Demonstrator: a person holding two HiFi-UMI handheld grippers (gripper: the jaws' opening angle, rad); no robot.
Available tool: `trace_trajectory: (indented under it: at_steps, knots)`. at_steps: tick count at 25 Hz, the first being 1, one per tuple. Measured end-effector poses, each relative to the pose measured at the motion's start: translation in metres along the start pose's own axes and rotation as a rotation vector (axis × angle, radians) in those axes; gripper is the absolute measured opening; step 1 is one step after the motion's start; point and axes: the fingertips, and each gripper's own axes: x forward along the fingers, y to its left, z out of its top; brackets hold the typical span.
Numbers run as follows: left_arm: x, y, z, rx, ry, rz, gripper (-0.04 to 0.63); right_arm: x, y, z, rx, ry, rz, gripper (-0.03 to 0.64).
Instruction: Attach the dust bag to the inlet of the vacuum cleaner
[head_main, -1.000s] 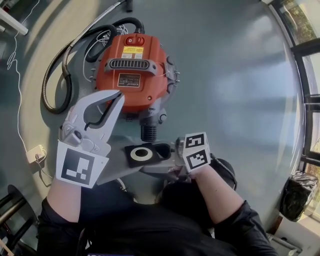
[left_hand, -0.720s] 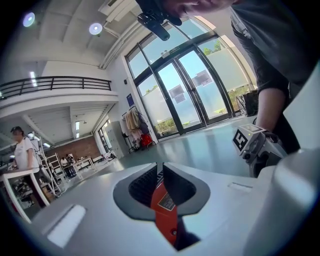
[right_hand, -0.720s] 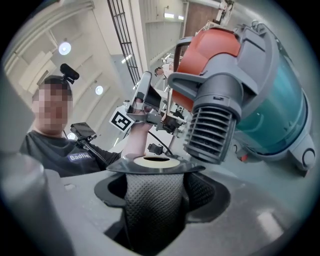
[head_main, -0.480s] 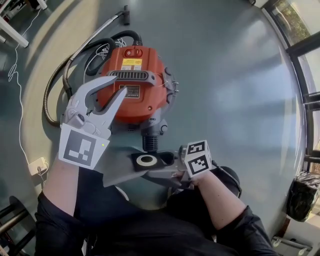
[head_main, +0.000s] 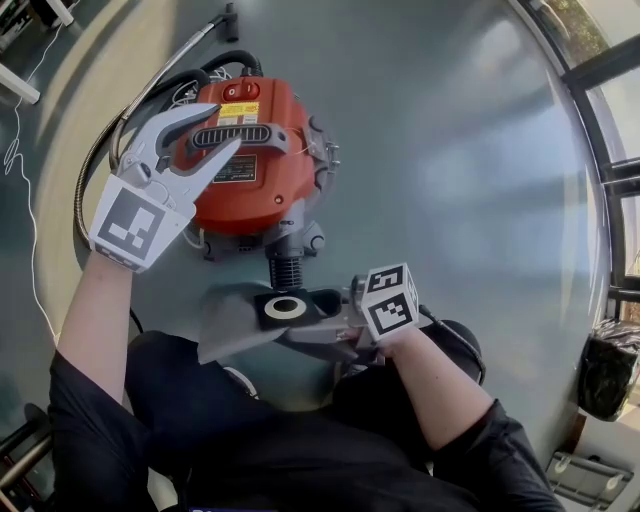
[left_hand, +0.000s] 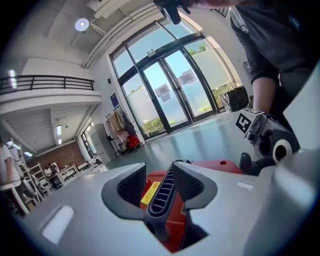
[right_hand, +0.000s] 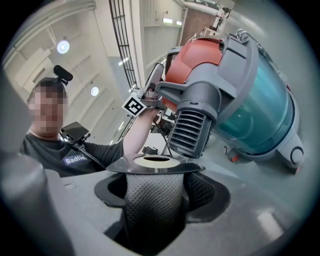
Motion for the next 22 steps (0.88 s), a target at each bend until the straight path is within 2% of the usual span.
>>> trace_trajectory:
  at_steps: [3,6,8,11,15,17,21,22]
  knots:
    - [0.004,-0.002,-0.003,-0.016,-0.02,-0.05,0.187,0.001,0.0,0.0,-0.005,0.002,-0.006,0.288]
    - [0.005,-0.002,0.0,-0.07,-0.058,-0.095,0.194,0.0,-0.004,-0.001,-0.011,0.003,-0.025,0.288]
    - [0.004,0.004,-0.001,-0.103,-0.075,-0.1,0.234,-0.001,-0.008,-0.001,-0.004,-0.003,-0.033,0.288]
    - [0.004,0.008,0.0,-0.15,-0.086,-0.124,0.253,-0.003,-0.013,-0.002,0.0,-0.003,-0.045,0.288]
    - [0.004,0.007,0.001,-0.122,-0.093,-0.144,0.255,-0.004,-0.018,0.002,0.027,-0.014,-0.049,0.288]
    - [0.005,0.004,0.001,-0.108,-0.096,-0.165,0.244,-0.005,-0.02,0.003,0.046,-0.026,-0.047,0.288]
    - [0.003,-0.004,0.004,-0.112,-0.102,-0.248,0.164,-0.005,-0.02,0.007,0.086,-0.046,-0.034,0.288]
    - [0.003,-0.005,0.004,-0.114,-0.104,-0.262,0.164,-0.005,-0.019,0.007,0.094,-0.049,-0.03,0.288]
